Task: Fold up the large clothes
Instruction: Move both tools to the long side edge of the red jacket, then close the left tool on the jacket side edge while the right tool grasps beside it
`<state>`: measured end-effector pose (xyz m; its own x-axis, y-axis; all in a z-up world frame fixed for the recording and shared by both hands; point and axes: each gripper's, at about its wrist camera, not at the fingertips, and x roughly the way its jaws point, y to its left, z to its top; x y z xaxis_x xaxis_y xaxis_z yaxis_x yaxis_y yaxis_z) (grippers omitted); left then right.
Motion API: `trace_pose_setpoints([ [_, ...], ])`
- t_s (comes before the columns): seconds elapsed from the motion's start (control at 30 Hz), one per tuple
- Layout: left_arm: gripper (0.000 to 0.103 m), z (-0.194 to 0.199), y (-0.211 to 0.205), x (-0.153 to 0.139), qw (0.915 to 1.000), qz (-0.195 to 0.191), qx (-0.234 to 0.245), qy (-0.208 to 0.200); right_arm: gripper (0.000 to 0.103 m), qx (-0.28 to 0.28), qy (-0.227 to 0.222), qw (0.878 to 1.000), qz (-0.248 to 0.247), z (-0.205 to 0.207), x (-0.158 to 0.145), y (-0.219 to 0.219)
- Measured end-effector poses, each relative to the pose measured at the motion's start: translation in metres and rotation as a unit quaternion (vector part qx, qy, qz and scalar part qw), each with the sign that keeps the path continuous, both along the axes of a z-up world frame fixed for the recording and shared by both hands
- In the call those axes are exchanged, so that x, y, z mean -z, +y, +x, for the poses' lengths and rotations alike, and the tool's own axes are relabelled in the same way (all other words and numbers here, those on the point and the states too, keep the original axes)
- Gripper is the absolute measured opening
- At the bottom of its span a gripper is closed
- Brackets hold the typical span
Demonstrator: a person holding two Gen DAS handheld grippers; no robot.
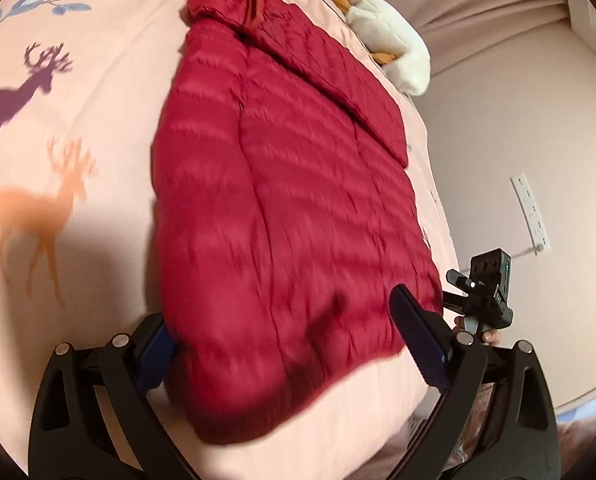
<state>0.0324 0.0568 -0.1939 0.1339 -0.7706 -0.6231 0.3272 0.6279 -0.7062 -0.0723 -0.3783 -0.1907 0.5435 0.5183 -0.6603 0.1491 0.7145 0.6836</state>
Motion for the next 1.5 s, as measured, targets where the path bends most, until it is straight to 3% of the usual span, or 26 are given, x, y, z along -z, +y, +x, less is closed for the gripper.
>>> trace_pose_setpoints([
  [0.17, 0.097, -0.014, -0.003, -0.001, 1.0000, 0.007, 0.002, -0.005, 0.098, -0.019, 0.006, 1.000, -0.016, -0.016, -0.002, 0.015],
  [0.47, 0.096, 0.007, -0.036, -0.009, 0.9987, 0.045, -0.001, -0.023, 0.099, -0.014, -0.001, 0.999, -0.028, 0.006, -0.001, 0.025],
  [0.57, 0.090, 0.008, -0.046, -0.014, 0.9972, 0.064, -0.002, -0.038, 0.098, -0.008, -0.005, 1.000, -0.028, 0.012, -0.001, 0.025],
  [0.73, 0.071, 0.004, -0.058, -0.027, 0.9917, 0.106, 0.000, -0.073, 0.080, -0.003, -0.009, 0.999, -0.036, 0.013, -0.003, 0.027],
  [0.93, 0.049, 0.000, -0.059, -0.036, 0.9872, 0.128, 0.004, -0.096, 0.058, 0.010, -0.019, 0.999, -0.044, 0.009, -0.007, 0.025],
  [1.17, 0.025, 0.002, -0.060, -0.046, 0.9883, 0.111, -0.005, -0.104, 0.034, 0.005, -0.043, 0.996, -0.073, 0.009, -0.022, 0.034],
  [1.27, 0.019, 0.002, -0.057, -0.051, 0.9896, 0.095, -0.009, -0.107, 0.022, 0.008, -0.053, 0.995, -0.083, 0.008, -0.028, 0.035],
  [1.5, 0.014, 0.000, -0.048, -0.058, 0.9915, 0.064, -0.018, -0.112, 0.015, 0.013, -0.081, 0.992, -0.092, 0.004, -0.039, 0.035],
])
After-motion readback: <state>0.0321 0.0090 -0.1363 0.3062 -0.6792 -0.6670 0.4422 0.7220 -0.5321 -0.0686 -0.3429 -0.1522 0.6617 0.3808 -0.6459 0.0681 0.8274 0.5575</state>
